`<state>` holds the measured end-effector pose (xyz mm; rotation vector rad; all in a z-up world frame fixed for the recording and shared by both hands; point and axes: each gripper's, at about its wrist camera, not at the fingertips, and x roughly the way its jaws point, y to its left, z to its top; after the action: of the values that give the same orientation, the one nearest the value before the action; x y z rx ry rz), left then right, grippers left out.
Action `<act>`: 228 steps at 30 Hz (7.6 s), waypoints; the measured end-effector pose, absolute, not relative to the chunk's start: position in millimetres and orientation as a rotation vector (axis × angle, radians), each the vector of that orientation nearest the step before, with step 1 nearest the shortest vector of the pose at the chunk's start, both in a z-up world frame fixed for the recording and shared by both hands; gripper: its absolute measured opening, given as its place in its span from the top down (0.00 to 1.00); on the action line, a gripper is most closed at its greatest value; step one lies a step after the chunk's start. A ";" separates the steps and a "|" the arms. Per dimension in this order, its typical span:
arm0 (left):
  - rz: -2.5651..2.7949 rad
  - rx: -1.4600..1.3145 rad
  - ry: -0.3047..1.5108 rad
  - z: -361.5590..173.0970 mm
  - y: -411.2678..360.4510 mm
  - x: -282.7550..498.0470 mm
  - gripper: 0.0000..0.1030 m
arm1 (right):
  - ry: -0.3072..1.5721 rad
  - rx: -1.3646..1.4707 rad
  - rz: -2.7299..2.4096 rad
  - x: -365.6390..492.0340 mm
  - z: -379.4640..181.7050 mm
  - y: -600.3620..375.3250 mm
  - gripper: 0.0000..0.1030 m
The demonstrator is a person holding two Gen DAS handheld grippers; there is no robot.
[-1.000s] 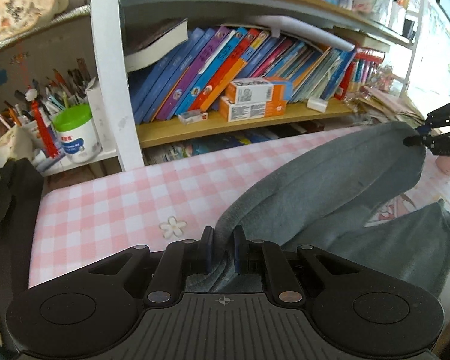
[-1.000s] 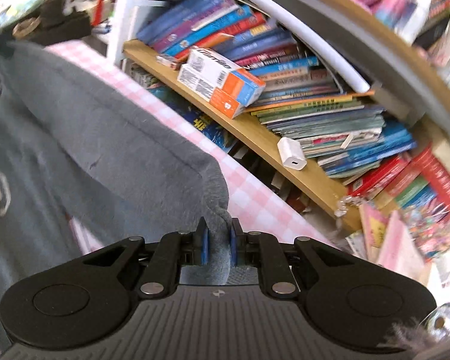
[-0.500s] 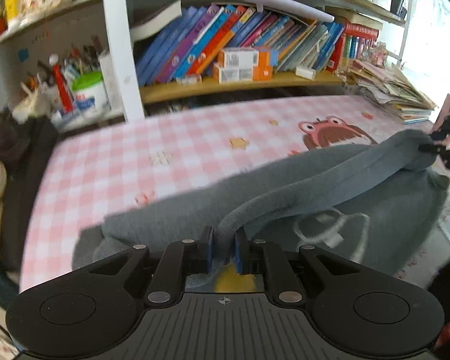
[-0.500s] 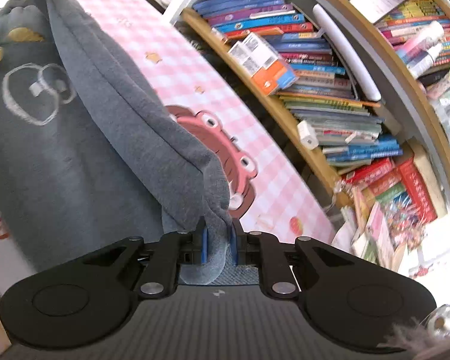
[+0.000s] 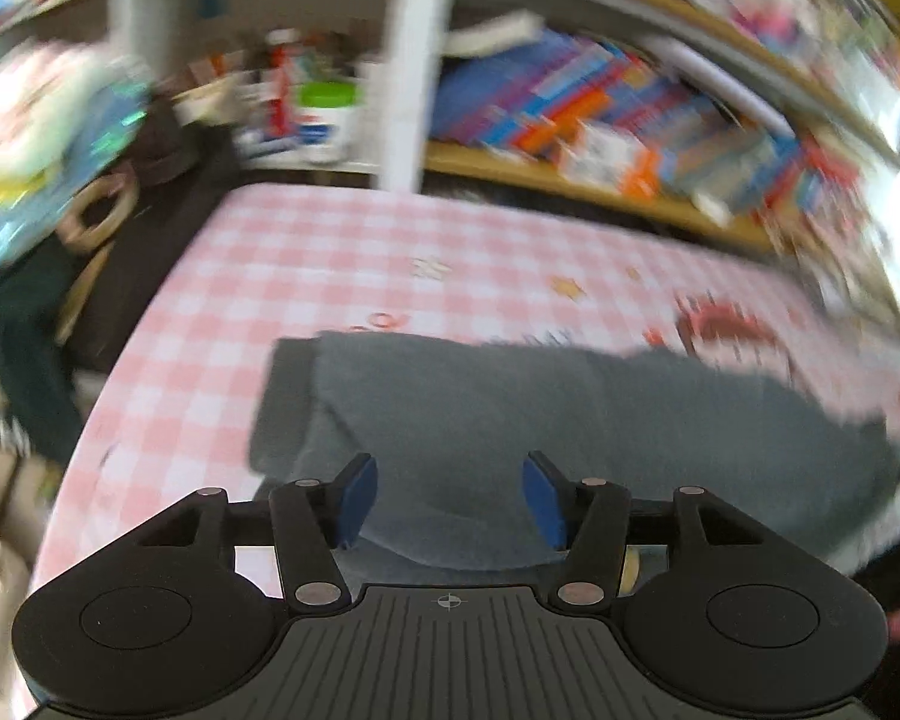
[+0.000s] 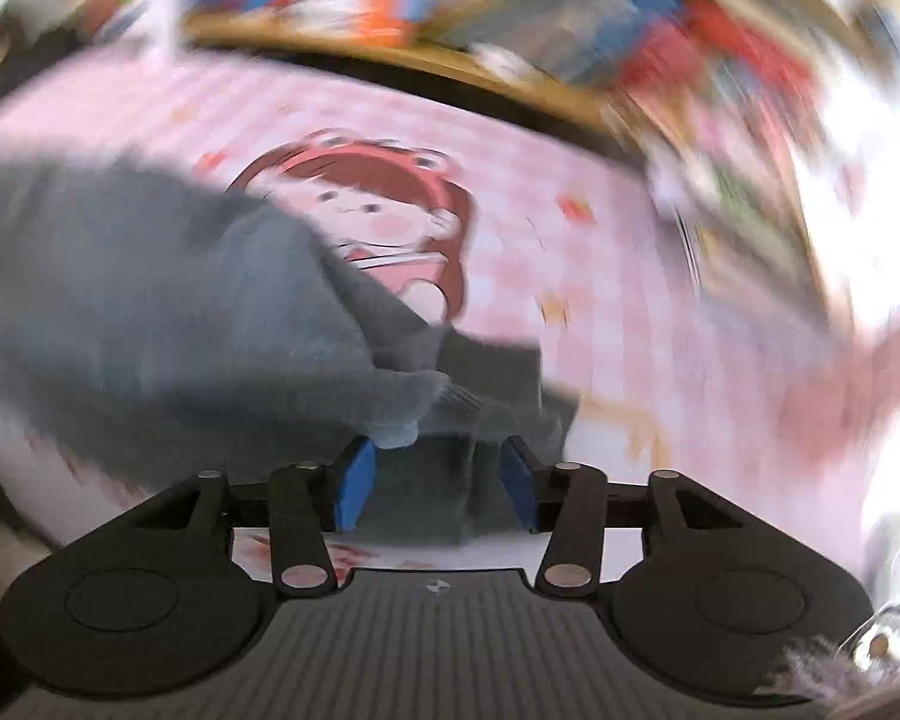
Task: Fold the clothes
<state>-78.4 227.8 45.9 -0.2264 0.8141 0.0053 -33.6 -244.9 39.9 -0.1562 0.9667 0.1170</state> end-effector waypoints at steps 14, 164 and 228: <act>0.321 -0.827 0.737 15.5 284.4 -100.3 0.47 | 0.954 0.848 -0.124 -38.7 30.8 -325.1 0.42; 0.260 -1.030 0.718 -61.4 307.9 -64.6 0.47 | 0.977 -0.166 0.410 36.7 37.6 -105.5 0.25; -0.033 -0.667 0.533 20.8 264.2 -47.8 0.88 | 0.968 -0.084 0.709 63.2 26.4 -45.3 0.22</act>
<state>-47.8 264.2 20.8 -0.6666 0.5329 -0.0335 63.2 -45.3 26.4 -0.0843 0.9678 0.7088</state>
